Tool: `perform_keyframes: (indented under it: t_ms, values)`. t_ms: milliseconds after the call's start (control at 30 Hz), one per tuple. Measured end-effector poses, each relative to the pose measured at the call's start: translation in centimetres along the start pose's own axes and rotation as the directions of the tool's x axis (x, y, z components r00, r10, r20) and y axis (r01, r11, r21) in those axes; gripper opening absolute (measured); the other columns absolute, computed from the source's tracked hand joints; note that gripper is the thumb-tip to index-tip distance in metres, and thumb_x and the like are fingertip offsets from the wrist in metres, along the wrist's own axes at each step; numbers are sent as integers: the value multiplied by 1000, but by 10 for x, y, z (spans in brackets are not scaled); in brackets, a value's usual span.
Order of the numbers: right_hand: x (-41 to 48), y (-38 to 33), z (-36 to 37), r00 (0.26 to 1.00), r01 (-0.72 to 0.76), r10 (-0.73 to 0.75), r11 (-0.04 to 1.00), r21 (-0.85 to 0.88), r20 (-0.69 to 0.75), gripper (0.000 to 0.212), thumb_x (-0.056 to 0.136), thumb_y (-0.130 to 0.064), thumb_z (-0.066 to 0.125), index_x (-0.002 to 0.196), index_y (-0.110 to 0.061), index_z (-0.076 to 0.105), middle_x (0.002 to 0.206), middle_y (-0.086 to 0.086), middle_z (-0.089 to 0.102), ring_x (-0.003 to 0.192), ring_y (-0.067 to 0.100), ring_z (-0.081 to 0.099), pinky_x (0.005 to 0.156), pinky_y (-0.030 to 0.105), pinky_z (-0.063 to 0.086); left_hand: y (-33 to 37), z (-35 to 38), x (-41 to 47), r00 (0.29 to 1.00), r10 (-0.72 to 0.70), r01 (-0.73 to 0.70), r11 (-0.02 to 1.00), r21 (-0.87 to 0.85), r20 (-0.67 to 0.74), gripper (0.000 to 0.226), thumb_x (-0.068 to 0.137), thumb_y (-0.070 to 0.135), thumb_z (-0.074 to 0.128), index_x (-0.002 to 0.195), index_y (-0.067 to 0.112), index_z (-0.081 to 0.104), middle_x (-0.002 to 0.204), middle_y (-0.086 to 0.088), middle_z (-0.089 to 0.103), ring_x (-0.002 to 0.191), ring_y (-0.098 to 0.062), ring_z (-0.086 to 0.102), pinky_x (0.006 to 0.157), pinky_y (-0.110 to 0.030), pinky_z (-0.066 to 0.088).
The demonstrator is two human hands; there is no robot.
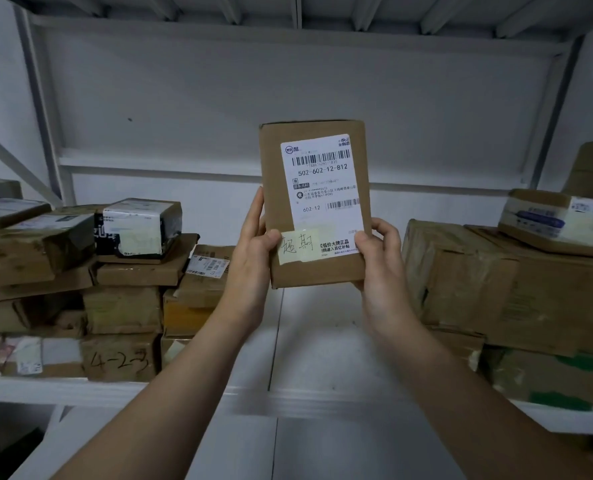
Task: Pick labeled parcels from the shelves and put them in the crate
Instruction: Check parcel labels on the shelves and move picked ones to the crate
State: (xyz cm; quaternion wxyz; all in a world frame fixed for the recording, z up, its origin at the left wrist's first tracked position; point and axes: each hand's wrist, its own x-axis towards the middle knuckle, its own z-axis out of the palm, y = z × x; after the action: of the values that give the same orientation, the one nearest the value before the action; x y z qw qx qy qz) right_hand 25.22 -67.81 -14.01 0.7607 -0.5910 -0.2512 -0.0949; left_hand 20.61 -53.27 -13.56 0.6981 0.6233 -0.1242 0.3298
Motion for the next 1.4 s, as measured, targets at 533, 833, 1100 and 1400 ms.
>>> perform_keyframes:
  t_ms: [533,833,1100,1400]
  values:
    - [-77,12,-52,940,80,-150,970,-229,-307,33,99,-16,48,129,-29,42,103,-15,65,87,-8,63,67,11,48,-33,46,-64,979,33,-26,999,-38,203,46,95,43,33,141,40,29,139,18,47,121,2,51,87,-17,49]
    - [-152,-14,-152,823,29,-203,948,-318,-530,41,87,-36,51,126,-30,40,120,-3,60,104,8,62,83,29,55,-42,143,-131,870,-40,129,981,-148,491,58,97,12,47,145,38,24,140,17,47,121,1,51,85,-20,52]
    - [-263,-45,-292,661,-224,-156,893,-391,-734,28,98,-24,51,123,-23,40,109,-9,60,97,1,62,83,25,55,-58,282,-234,698,-158,315,944,-102,698,50,99,15,46,141,36,30,123,32,50,109,15,52,80,-9,47]
    - [-410,-82,-409,461,-447,-82,838,-311,-883,40,96,-39,51,131,-25,37,120,-8,58,109,10,59,94,31,51,-78,412,-369,495,-239,403,915,23,835,40,97,31,45,136,35,37,125,27,48,104,22,48,78,0,41]
